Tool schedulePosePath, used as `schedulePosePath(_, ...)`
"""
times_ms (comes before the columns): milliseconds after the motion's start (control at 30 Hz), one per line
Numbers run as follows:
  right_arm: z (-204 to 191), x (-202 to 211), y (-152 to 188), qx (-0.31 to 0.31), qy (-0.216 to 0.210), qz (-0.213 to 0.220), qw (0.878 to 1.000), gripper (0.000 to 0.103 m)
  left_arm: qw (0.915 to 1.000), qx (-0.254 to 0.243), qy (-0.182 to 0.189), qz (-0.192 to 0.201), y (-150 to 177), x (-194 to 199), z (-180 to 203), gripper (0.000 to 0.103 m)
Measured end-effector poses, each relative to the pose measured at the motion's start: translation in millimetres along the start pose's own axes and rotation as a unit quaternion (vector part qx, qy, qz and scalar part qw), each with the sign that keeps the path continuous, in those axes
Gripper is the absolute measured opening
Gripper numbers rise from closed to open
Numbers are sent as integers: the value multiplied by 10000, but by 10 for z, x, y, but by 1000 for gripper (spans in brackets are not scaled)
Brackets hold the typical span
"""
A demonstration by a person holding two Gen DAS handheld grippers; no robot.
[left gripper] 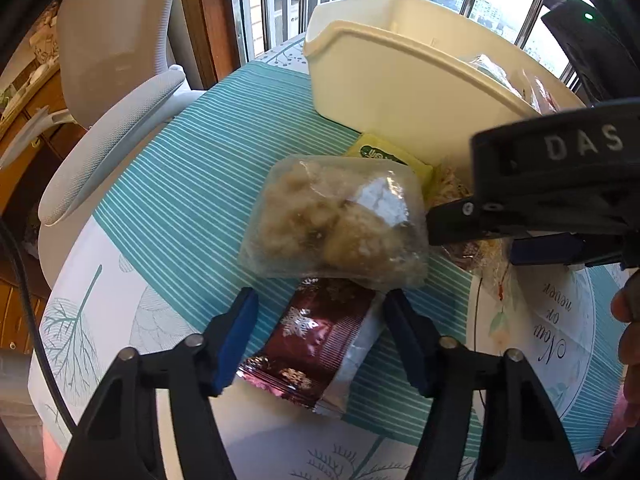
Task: Organize snacks
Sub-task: 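Grasp the maroon wrapper with the left tool while the right tool grasps the clear snack bag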
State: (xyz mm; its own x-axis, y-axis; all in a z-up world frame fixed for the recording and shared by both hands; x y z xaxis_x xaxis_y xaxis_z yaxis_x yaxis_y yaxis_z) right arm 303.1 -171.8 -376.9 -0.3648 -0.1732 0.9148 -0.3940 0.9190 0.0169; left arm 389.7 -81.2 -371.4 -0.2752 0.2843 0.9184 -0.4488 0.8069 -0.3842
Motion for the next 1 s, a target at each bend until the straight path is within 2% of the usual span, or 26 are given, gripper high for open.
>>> schedulePosePath(133,-38,-39,9,94,132,-31,9999,82,9999,-52,114,45,84,65,53,44)
schedulePosePath(233,-46,-71,13,107,127,23,9999,80,9995,107,283,16,150,110,60,38)
schedulePosePath(567,-45,-25,-30,487,34,75,9988,69,9949,946,296,-164,392,247,103,37)
schedulePosePath(733,-95,-30,10,866,-26,137,9961,66,9899,1354,274,-314,655,363,138,37)
schedulePosePath(900,-113,-46,60,1175,-136,79,9929,64,9816,1846,152,-457,926,498,122,37)
schedulePosePath(1000,-107,-46,90,1281,-194,12,9916,64,9736,2236,126,-442,1081,629,120,37)
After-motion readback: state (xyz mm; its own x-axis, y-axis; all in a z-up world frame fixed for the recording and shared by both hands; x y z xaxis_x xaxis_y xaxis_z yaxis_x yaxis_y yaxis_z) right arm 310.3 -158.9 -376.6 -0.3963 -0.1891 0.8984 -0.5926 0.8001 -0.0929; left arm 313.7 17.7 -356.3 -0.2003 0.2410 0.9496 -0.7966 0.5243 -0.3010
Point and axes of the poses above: each gripper's, at about its wrist camera, not at the fingertips, and x roughly against the way its jaws point, z to its right, y to its underside, the point moved 7 cm from there along -x, roughly the way its jaws point, and after that the axes turned 9 degrees about -y, right-handed, at the moved point
